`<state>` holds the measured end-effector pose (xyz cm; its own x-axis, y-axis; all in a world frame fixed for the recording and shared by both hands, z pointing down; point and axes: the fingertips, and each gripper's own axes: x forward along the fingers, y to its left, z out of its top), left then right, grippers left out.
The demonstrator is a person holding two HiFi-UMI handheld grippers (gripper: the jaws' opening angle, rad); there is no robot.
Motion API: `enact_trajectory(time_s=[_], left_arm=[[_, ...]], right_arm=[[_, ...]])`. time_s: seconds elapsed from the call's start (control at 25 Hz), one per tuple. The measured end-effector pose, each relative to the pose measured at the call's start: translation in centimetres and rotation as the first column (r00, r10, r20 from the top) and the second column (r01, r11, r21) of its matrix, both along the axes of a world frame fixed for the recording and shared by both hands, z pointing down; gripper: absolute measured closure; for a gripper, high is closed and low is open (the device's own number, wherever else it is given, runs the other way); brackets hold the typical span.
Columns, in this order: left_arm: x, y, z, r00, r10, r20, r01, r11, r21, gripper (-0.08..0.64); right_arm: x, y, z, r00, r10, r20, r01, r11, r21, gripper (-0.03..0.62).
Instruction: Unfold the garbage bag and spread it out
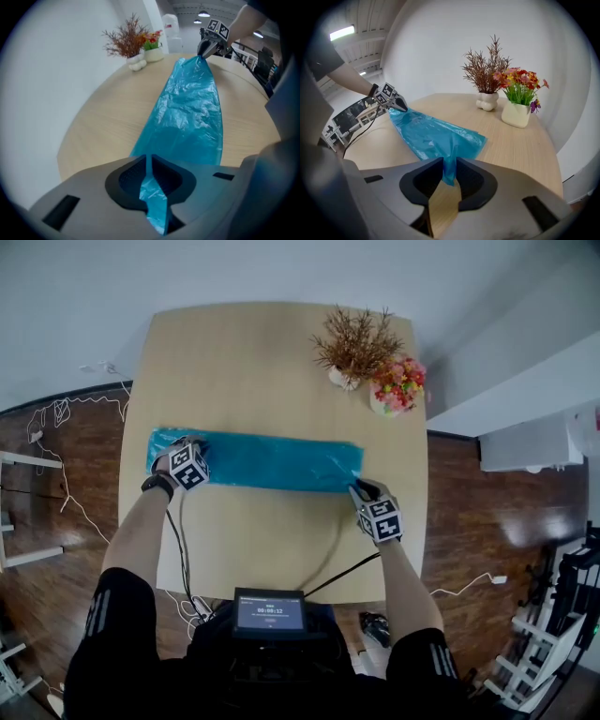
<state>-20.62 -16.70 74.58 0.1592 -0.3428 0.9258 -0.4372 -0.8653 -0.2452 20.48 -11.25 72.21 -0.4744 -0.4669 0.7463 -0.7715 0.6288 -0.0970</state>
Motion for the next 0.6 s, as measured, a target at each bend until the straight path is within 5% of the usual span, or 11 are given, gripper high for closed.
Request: enact_trajectory(time_s=[0.12, 0.28, 0.6], left_arm=[[0.5, -1.0, -0.2, 1.0, 0.03, 0.009, -0.03, 1.0, 0.003, 0.407], [0.6, -0.6, 1.6, 1.0, 0.02, 0.012, -0.019, 0.994, -0.108, 0.405], [1.8, 0.9, 1.9, 0.998, 0.007, -0.061, -0.02, 0.978, -0.208, 0.558]], right_arm=[[-0.4, -0.2, -0.4, 1.0, -0.004, -0.003, 0.004, 1.0, 0.015, 0.482], [-1.3, -0.5, -1.5, 1.0, -0.011, 0.001, 0.011, 0.999, 0.038, 0.482], [-1.0, -2.1, -4.8, 0.998, 0.056, 0.04, -0.06, 0.991, 0.121, 0.482]])
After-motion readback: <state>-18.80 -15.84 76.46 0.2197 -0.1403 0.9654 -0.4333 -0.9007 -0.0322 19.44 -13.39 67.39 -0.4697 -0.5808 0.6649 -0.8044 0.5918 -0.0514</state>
